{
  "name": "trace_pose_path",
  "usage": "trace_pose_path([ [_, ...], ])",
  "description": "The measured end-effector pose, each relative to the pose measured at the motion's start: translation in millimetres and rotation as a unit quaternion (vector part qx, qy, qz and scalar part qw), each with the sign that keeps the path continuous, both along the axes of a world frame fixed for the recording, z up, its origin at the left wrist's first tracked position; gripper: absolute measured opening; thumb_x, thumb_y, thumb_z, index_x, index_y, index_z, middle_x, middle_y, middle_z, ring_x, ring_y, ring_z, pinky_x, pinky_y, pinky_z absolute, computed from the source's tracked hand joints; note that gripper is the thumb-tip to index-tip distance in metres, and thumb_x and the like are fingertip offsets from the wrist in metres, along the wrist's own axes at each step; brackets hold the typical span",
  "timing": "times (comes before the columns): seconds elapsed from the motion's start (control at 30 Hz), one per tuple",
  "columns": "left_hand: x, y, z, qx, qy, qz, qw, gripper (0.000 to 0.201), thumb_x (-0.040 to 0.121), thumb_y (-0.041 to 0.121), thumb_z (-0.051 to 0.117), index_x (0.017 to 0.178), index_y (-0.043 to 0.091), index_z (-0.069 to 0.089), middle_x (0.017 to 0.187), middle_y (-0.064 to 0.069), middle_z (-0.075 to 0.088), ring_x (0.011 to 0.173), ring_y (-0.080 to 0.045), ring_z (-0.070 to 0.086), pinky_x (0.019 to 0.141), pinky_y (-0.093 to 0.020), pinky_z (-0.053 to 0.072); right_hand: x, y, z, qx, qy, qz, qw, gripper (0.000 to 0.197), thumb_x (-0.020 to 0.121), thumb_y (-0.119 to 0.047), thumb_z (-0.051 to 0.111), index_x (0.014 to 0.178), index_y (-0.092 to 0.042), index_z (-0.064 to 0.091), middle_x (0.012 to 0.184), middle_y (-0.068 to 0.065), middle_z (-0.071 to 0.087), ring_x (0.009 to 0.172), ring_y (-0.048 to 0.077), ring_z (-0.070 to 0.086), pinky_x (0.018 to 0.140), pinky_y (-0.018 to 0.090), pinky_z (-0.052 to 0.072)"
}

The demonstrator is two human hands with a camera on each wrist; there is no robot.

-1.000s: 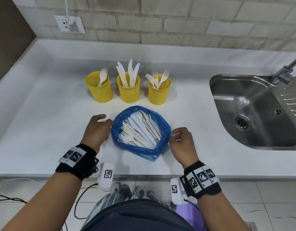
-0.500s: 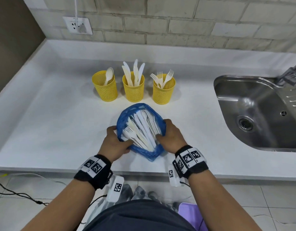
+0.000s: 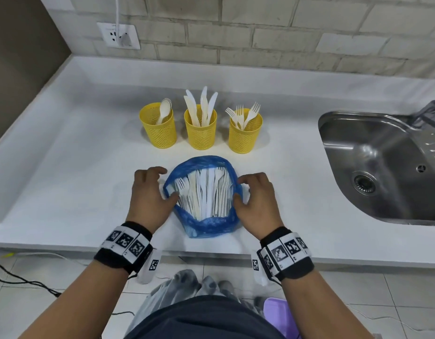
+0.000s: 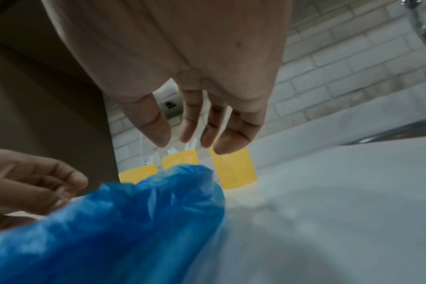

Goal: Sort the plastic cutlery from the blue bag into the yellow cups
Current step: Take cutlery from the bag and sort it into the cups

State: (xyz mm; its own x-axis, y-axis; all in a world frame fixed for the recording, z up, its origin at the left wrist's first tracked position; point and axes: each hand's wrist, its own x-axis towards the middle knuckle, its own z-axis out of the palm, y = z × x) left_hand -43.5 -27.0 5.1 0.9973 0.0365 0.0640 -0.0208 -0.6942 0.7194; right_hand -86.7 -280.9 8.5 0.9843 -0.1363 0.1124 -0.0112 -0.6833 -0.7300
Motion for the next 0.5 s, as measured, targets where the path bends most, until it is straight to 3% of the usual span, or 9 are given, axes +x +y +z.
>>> trace_pose_path([
  [0.07, -5, -2, 7, 0.000, -0.037, -0.088, 0.995, 0.032, 0.080, 0.019, 0.083, 0.106, 0.020, 0.065, 0.104, 0.003, 0.061, 0.086, -0.009, 0.062, 0.080, -0.026, 0.053, 2, 8, 9, -0.026, -0.031, 0.057, 0.998, 0.017, 0.090, -0.012, 0.063, 0.106, -0.016, 0.068, 0.106, -0.001, 0.061, 0.099, 0.019, 0.052, 0.086, 0.028, 0.043],
  [0.13, -12, -6, 12, 0.014, 0.017, -0.198, 0.980, 0.015, 0.083, 0.035, 0.079, 0.089, 0.028, 0.067, 0.084, 0.013, 0.068, 0.079, -0.005, 0.065, 0.074, -0.025, 0.055, 3, 17, 13, -0.065, -0.006, 0.123, 0.990, 0.009, 0.091, -0.016, 0.059, 0.090, -0.017, 0.068, 0.090, -0.005, 0.066, 0.087, 0.018, 0.055, 0.078, 0.032, 0.048],
  [0.23, -16, -1, 7, 0.136, 0.070, -0.289, 0.945, 0.030, 0.085, 0.061, 0.061, 0.079, 0.032, 0.067, 0.075, 0.020, 0.067, 0.073, 0.002, 0.063, 0.071, -0.027, 0.055, 5, 24, 7, -0.131, 0.080, 0.164, 0.975, 0.022, 0.092, -0.025, 0.051, 0.076, -0.017, 0.065, 0.075, -0.004, 0.065, 0.073, 0.018, 0.060, 0.068, 0.043, 0.054],
  [0.33, -15, 7, 3, 0.241, 0.071, -0.314, 0.916, 0.046, 0.088, 0.068, 0.038, 0.075, 0.031, 0.062, 0.070, 0.015, 0.061, 0.068, -0.004, 0.059, 0.065, -0.028, 0.047, 7, 24, 3, -0.175, 0.137, 0.140, 0.965, 0.024, 0.096, -0.025, 0.047, 0.081, -0.012, 0.060, 0.077, 0.004, 0.066, 0.074, 0.024, 0.060, 0.066, 0.041, 0.053],
  [0.4, -12, 9, 4, 0.288, 0.077, -0.302, 0.905, 0.046, 0.096, 0.059, 0.038, 0.073, 0.025, 0.059, 0.067, 0.010, 0.058, 0.067, -0.013, 0.059, 0.062, -0.031, 0.040, 10, 27, 6, -0.198, 0.160, 0.129, 0.958, 0.019, 0.098, -0.024, 0.046, 0.088, -0.011, 0.055, 0.083, 0.008, 0.067, 0.078, 0.027, 0.060, 0.064, 0.037, 0.048],
  [0.5, -2, 10, 3, 0.290, 0.135, -0.227, 0.920, 0.052, 0.102, 0.052, 0.043, 0.072, 0.015, 0.064, 0.069, 0.001, 0.064, 0.069, -0.021, 0.064, 0.066, -0.034, 0.051, 16, 36, 16, -0.223, 0.179, 0.113, 0.952, 0.015, 0.099, -0.025, 0.049, 0.100, -0.011, 0.055, 0.091, 0.008, 0.066, 0.078, 0.026, 0.058, 0.062, 0.033, 0.042],
])
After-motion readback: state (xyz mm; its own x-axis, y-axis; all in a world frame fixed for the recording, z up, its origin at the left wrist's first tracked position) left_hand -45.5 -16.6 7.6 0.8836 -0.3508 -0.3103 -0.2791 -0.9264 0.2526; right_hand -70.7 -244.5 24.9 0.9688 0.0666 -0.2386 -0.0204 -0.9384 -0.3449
